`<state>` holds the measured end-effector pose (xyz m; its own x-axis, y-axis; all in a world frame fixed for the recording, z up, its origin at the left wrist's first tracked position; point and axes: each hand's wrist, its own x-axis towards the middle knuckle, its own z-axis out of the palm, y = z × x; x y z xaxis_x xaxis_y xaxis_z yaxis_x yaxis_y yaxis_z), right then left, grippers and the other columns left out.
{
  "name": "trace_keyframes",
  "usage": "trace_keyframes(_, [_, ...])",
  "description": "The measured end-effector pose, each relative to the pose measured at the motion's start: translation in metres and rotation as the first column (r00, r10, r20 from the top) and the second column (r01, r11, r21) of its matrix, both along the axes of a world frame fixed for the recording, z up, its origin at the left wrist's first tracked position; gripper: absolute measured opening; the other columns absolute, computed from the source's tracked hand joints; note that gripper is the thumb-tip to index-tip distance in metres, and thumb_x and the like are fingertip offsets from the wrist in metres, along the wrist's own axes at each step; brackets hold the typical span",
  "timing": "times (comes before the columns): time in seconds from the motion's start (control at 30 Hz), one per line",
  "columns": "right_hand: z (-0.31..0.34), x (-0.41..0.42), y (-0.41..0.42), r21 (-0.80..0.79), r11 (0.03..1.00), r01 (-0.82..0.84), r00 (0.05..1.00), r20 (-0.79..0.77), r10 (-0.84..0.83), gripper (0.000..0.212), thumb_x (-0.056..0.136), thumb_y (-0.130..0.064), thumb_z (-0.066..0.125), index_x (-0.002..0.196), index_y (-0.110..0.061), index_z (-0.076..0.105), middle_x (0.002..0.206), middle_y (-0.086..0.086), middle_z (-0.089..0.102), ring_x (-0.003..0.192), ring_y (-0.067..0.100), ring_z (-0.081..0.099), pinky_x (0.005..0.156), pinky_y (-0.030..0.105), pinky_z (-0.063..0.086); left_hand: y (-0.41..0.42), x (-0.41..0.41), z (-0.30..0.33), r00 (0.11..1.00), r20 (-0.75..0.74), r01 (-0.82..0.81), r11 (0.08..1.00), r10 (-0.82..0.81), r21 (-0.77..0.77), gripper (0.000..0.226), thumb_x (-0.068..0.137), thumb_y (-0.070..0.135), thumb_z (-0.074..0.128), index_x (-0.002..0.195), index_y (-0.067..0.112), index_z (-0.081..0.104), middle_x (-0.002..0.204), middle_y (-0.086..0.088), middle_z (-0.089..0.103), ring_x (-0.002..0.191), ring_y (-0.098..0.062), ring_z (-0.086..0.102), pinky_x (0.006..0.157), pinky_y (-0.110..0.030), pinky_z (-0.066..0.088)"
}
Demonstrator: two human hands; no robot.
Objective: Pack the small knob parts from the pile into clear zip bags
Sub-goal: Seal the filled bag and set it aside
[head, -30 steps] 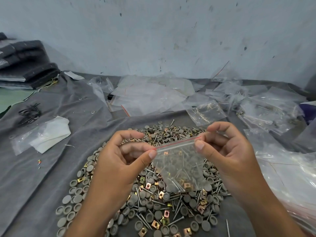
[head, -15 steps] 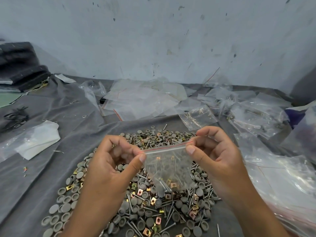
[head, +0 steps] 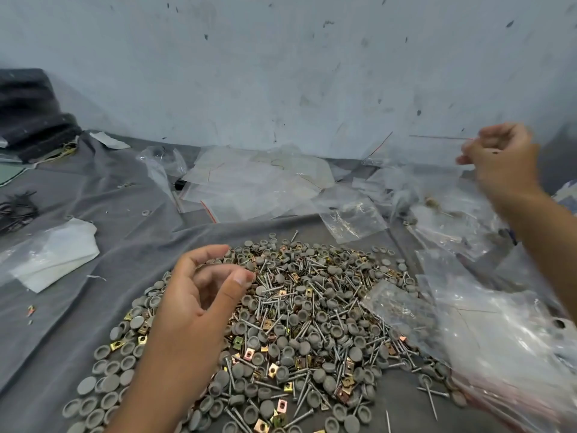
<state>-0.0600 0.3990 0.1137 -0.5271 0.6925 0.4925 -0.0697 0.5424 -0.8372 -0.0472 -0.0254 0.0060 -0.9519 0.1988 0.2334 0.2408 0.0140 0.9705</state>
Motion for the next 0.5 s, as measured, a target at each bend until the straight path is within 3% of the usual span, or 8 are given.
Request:
trace_keyframes(0.07, [0.0, 0.003, 0.027, 0.13, 0.991, 0.022, 0.987, 0.154, -0.042, 0.019, 0.086, -0.028, 0.072, 0.092, -0.036, 0.056, 0.098, -0.008, 0.07, 0.087, 0.023, 0.074, 0.085, 0.054, 0.055, -0.001, 0.0, -0.001, 1.0, 0.002, -0.004, 1.0, 0.004, -0.009, 0.047, 0.077, 0.054, 0.062, 0.119, 0.034, 0.055, 0.1, 0.009, 0.076, 0.098, -0.006, 0.07, 0.092, -0.037, 0.048])
trace_keyframes(0.13, [-0.008, 0.01, 0.043, 0.213, 0.977, -0.017, 0.909, 0.411, -0.074, 0.026, 0.089, -0.026, 0.077, 0.105, -0.035, 0.06, 0.119, -0.005, 0.069, 0.094, 0.03, 0.071, 0.088, 0.049, 0.055, -0.001, 0.0, -0.001, 1.0, -0.003, -0.003, 1.0, 0.002, -0.021, 0.045, 0.08, 0.053, 0.062, 0.119, 0.034, 0.054, 0.101, 0.01, 0.076, 0.097, -0.004, 0.07, 0.091, -0.035, 0.048])
trace_keyframes(0.2, [-0.023, 0.02, 0.051, 0.297, 0.951, -0.09, 0.725, 0.674, -0.142, 0.037, 0.089, -0.026, 0.078, 0.122, -0.026, 0.063, 0.133, 0.006, 0.064, 0.097, 0.035, 0.067, 0.085, 0.04, 0.05, 0.0, 0.001, -0.001, 1.0, -0.013, -0.002, 0.999, 0.002, -0.038, 0.045, 0.08, 0.056, 0.06, 0.12, 0.035, 0.053, 0.101, 0.012, 0.076, 0.096, -0.002, 0.07, 0.088, -0.032, 0.047])
trace_keyframes(0.27, [-0.04, 0.038, 0.043, 0.372, 0.903, -0.215, 0.531, 0.821, -0.212, 0.045, 0.089, -0.028, 0.078, 0.13, -0.019, 0.064, 0.139, 0.012, 0.061, 0.111, 0.033, 0.063, 0.088, 0.035, 0.043, 0.001, 0.001, -0.002, 1.0, -0.015, -0.005, 0.999, 0.004, -0.043, 0.047, 0.079, 0.058, 0.059, 0.12, 0.035, 0.053, 0.101, 0.013, 0.076, 0.095, -0.002, 0.07, 0.087, -0.031, 0.047])
trace_keyframes(0.37, [-0.063, 0.088, 0.002, 0.241, 0.865, -0.44, 0.277, 0.953, -0.125, 0.046, 0.086, -0.057, 0.066, 0.125, -0.033, 0.06, 0.127, -0.007, 0.063, 0.104, 0.009, 0.061, 0.09, 0.025, 0.048, 0.002, 0.001, -0.002, 1.0, -0.008, 0.0, 0.999, -0.001, -0.041, 0.042, 0.086, 0.058, 0.06, 0.12, 0.035, 0.053, 0.1, 0.012, 0.076, 0.095, -0.005, 0.07, 0.089, -0.035, 0.048])
trace_keyframes(0.43, [-0.081, 0.122, -0.031, 0.188, 0.832, -0.521, 0.234, 0.97, -0.072, 0.062, 0.072, -0.087, 0.048, 0.122, -0.049, 0.047, 0.124, -0.025, 0.051, 0.106, -0.003, 0.052, 0.088, 0.016, 0.041, 0.001, 0.001, -0.004, 1.0, -0.012, -0.001, 0.999, 0.0, -0.051, 0.039, 0.089, 0.058, 0.059, 0.12, 0.036, 0.052, 0.101, 0.013, 0.075, 0.096, -0.004, 0.07, 0.09, -0.036, 0.048])
trace_keyframes(0.5, [-0.101, 0.144, -0.058, 0.231, 0.806, -0.545, 0.303, 0.951, -0.068, 0.08, 0.065, -0.101, 0.035, 0.129, -0.055, 0.036, 0.129, -0.033, 0.038, 0.119, -0.005, 0.042, 0.1, 0.02, 0.035, 0.002, 0.002, -0.003, 1.0, -0.02, 0.001, 0.998, -0.002, -0.06, 0.039, 0.089, 0.059, 0.057, 0.12, 0.036, 0.052, 0.1, 0.014, 0.075, 0.095, -0.003, 0.069, 0.087, -0.034, 0.048])
